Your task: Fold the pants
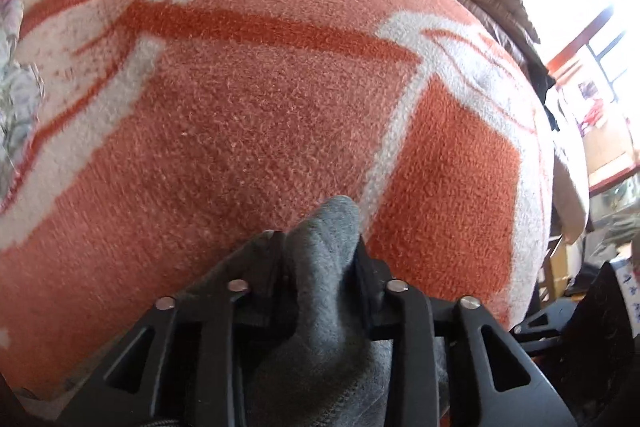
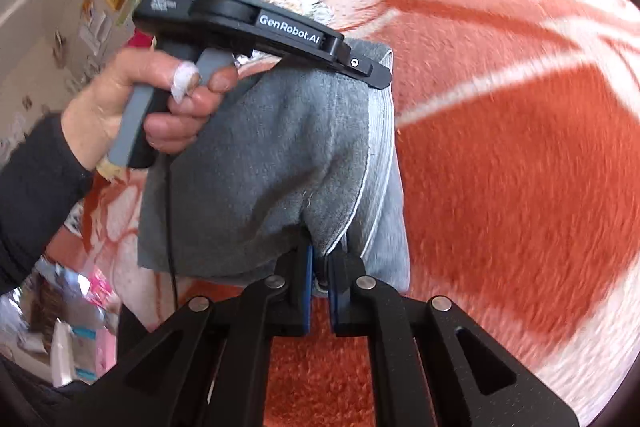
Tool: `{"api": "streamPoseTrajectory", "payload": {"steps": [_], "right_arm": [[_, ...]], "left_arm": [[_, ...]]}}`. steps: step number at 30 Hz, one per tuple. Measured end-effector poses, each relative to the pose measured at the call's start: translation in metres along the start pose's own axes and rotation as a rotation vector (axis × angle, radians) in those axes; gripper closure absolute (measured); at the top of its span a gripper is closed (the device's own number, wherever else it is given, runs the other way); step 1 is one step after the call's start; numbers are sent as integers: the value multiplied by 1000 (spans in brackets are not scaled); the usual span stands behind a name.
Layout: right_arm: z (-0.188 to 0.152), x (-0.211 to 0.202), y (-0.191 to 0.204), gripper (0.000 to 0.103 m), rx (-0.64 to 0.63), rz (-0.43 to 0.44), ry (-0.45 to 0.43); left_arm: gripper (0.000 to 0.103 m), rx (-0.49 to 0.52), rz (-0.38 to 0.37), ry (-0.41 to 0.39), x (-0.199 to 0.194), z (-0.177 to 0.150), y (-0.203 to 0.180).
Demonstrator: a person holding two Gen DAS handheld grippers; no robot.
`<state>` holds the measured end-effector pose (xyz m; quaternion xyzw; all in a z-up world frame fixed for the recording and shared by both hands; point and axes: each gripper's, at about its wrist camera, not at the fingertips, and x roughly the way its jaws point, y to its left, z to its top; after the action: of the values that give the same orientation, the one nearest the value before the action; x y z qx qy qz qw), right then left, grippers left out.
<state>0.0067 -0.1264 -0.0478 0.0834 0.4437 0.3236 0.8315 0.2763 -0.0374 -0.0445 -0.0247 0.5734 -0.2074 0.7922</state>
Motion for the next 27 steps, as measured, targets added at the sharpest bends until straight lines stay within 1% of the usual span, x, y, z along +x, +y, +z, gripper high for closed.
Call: {"api": "streamPoseTrajectory", "payload": {"steps": [1,3,6,7,9,11,15,16,17,19,22,25,27], "right_arm": [[1,-2,0,96,3,-2,-3],[2,-7,4,93,1,-2,-9],[5,-15,13,88,-42,-48,-19],[4,-18,15,86,-49,-54,-22],[3,-23,15,85,-41,-53,-31],[2,-27,14,83,-26,-49,-37],[1,-31,13,77,-1,-37,-45],[1,-31,14,75,-1,-40,-49],[1,-32,16,71,-2,-41,-54],[2,-36,20,69,-4,-47,-73],[3,-44,25,69,-4,-53,-108],[7,-54,26,68,-6,-56,-137],[11,-57,28,60,-12,-60,-148]], "left_arm": [[61,-28,-9,0,-3,2,2],[59,-49,-10,-16,-12,3,4],[57,-41,20,-72,-38,-2,4],[49,-46,32,-92,-45,-5,5],[39,-75,47,-152,-67,-16,13],[37,-120,40,-192,-85,-30,24],[31,-227,13,-244,-110,-57,41],[28,-234,8,-250,-113,-61,42],[27,-241,7,-253,-115,-64,41],[27,-254,12,-261,-122,-68,41],[27,-268,27,-284,-132,-75,39],[27,-283,31,-321,-146,-97,40],[27,-312,69,-335,-153,-119,43]]}}
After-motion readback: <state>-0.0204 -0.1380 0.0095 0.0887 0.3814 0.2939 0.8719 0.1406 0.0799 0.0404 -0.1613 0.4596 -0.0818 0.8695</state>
